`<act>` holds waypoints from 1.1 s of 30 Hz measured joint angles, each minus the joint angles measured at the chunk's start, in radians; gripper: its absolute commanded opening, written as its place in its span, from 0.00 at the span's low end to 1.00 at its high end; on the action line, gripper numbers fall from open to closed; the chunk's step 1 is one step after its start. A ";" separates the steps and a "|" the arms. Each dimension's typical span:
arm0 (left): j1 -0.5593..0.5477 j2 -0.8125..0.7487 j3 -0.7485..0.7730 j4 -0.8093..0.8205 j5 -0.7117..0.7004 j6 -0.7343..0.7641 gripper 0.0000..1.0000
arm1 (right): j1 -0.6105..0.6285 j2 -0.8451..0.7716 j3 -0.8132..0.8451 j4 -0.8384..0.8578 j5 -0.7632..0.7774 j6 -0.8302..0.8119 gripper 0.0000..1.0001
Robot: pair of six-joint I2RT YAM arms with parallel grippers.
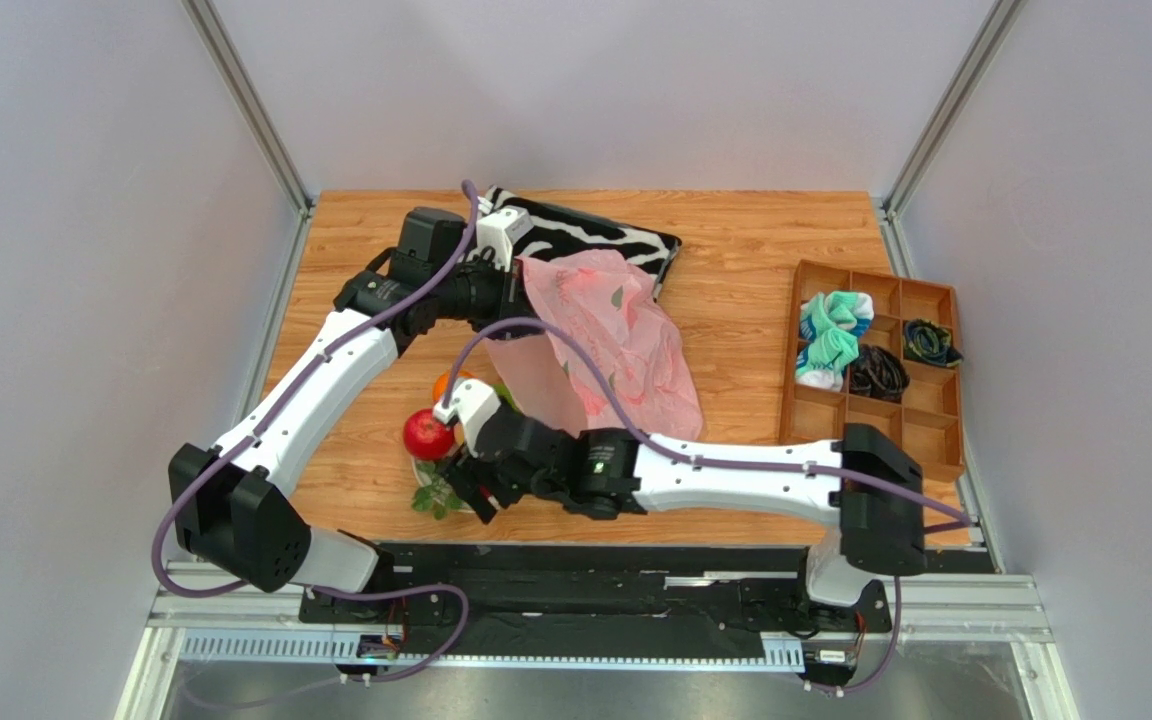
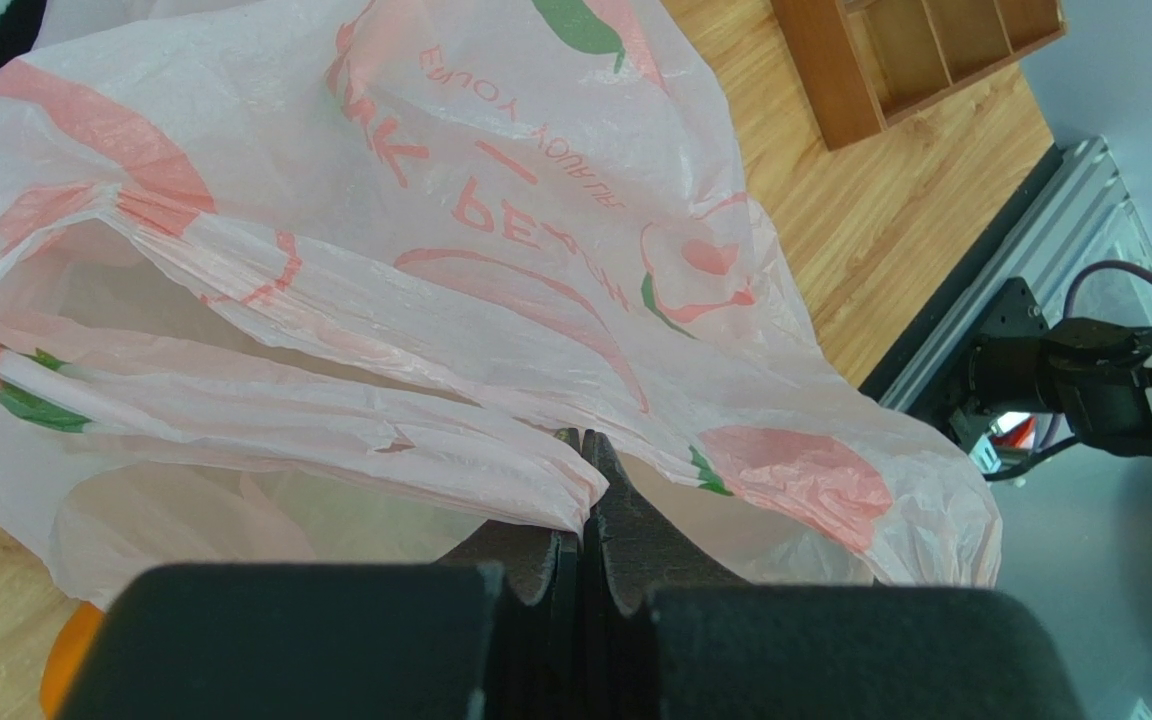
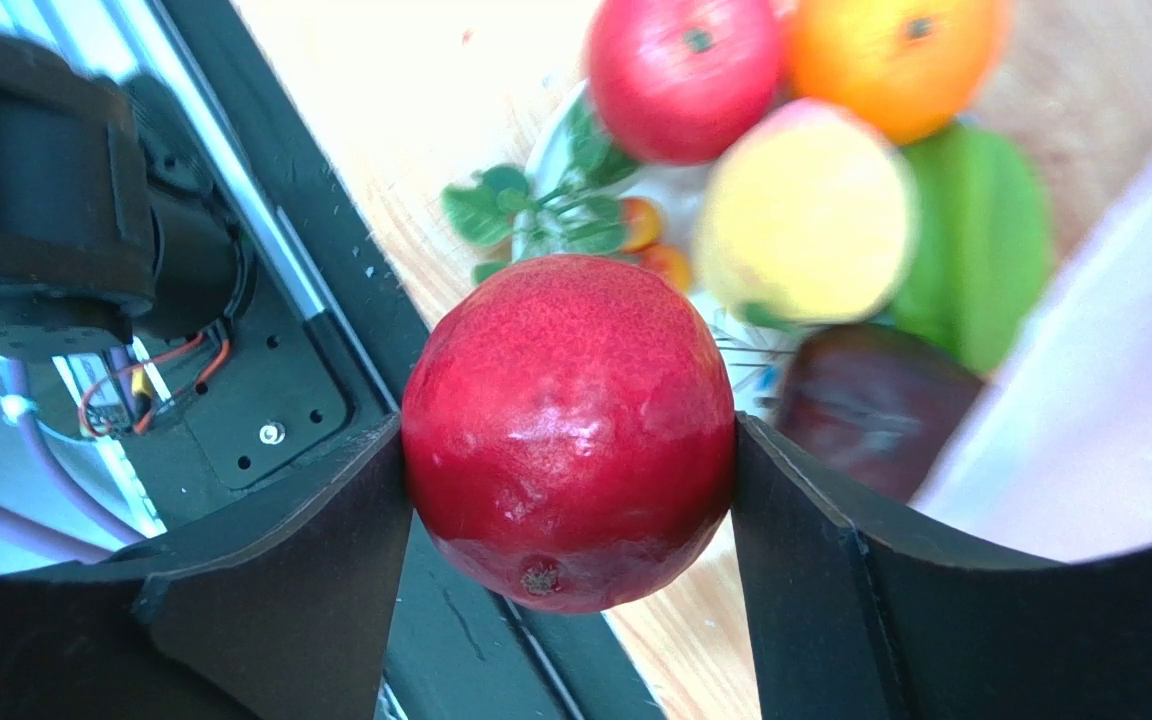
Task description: Place the fruits into the plastic bag
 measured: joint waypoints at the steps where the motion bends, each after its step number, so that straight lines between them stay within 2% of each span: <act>1: 0.000 0.000 0.000 0.000 -0.002 0.000 0.00 | -0.015 -0.022 -0.010 0.003 -0.011 0.000 0.39; 9: 0.000 0.000 0.000 -0.008 -0.021 0.005 0.00 | -0.159 -0.207 -0.054 0.058 -0.098 0.004 0.39; 20: 0.000 -0.006 0.000 -0.008 -0.020 0.004 0.00 | -0.228 -0.226 -0.096 0.042 -0.099 0.051 0.38; 29: 0.000 -0.023 0.000 -0.007 -0.015 0.004 0.00 | -0.261 -0.128 -0.095 -0.056 0.041 0.071 0.39; 33: 0.000 -0.027 0.000 -0.007 -0.005 0.003 0.00 | -0.298 -0.098 -0.090 -0.111 0.186 0.056 0.40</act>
